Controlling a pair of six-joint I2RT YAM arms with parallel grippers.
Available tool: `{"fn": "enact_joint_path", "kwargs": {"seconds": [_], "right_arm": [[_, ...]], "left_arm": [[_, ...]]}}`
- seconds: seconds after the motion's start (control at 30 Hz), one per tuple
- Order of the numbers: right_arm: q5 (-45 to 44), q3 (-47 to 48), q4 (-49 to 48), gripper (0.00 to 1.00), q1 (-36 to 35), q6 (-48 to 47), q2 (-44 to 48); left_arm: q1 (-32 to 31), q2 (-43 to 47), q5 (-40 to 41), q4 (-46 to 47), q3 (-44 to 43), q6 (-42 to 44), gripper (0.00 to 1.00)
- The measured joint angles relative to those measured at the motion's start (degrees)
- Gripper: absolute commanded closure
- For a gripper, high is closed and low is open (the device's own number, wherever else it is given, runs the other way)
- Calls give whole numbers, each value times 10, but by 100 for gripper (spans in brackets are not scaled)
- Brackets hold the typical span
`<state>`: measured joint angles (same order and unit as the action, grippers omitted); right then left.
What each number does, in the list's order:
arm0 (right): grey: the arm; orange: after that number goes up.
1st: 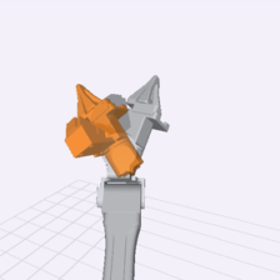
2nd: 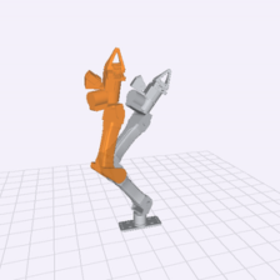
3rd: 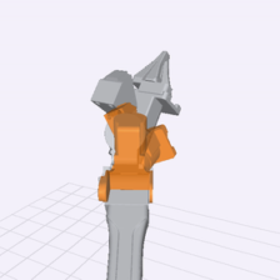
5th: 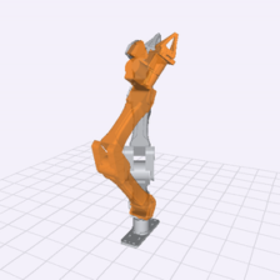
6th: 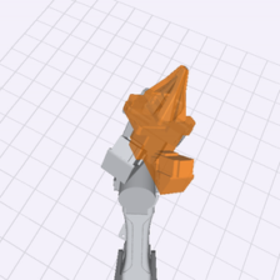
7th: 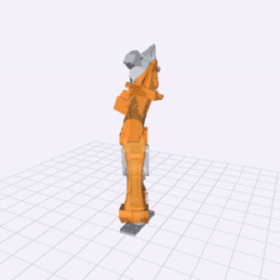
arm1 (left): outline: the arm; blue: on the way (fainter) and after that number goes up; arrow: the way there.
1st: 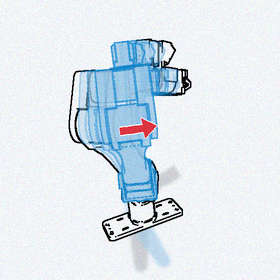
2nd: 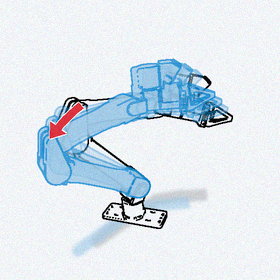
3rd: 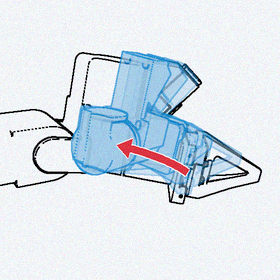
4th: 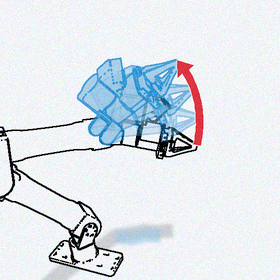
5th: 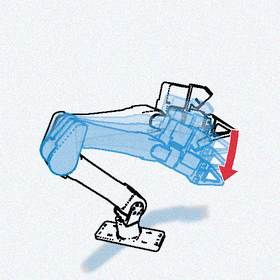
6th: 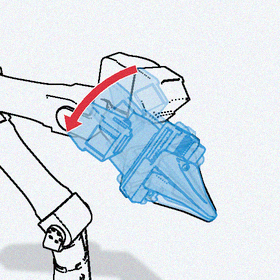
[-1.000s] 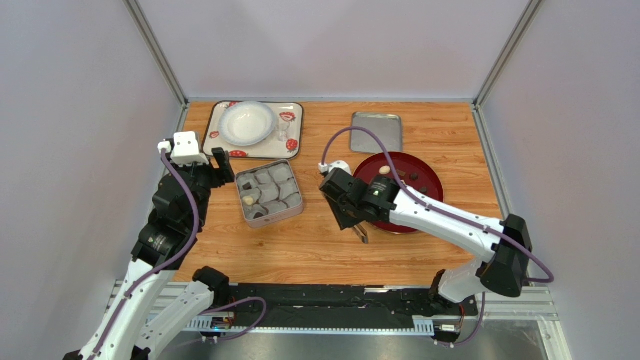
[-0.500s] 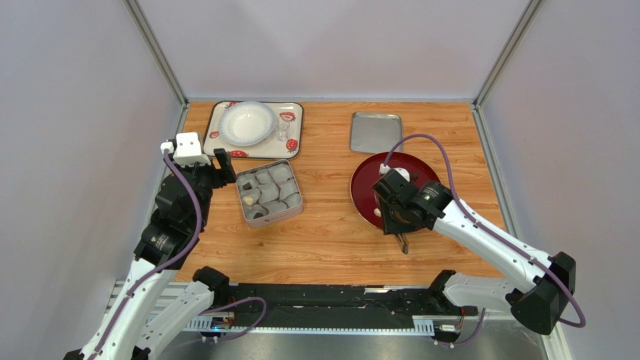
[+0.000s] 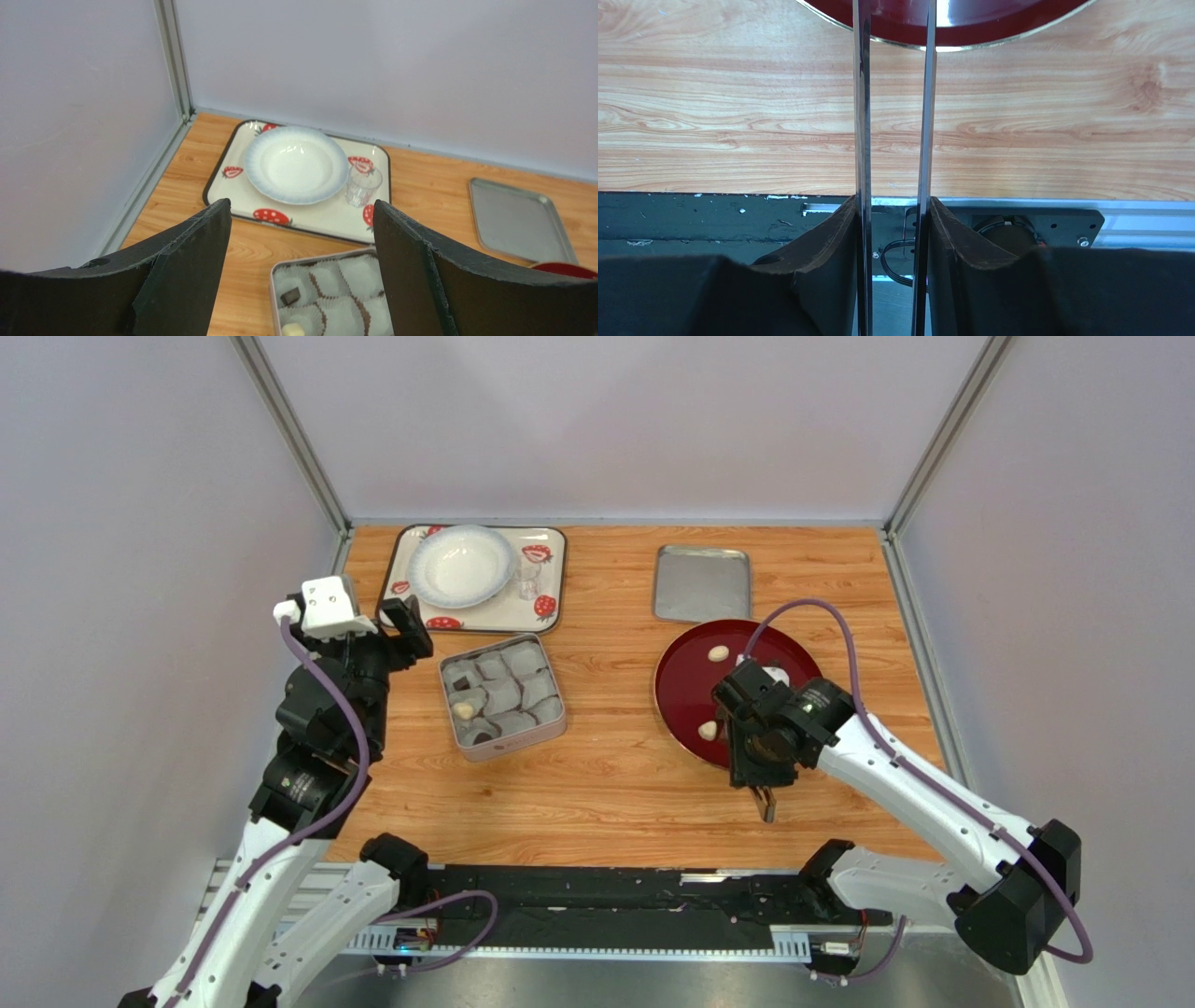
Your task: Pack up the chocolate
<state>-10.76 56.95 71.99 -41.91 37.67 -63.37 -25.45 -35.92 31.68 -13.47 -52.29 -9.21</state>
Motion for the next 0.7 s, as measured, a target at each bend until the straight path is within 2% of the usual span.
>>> {"fn": "enact_joint_path", "kwargs": {"seconds": [0.27, 0.7], "right_arm": [[9, -11, -5, 59, 3, 42, -3], [17, -11, -47, 59, 16, 89, -22]], "left_arm": [[0, -33, 26, 69, -10, 5, 18], [0, -34, 33, 71, 3, 8, 18]]}}
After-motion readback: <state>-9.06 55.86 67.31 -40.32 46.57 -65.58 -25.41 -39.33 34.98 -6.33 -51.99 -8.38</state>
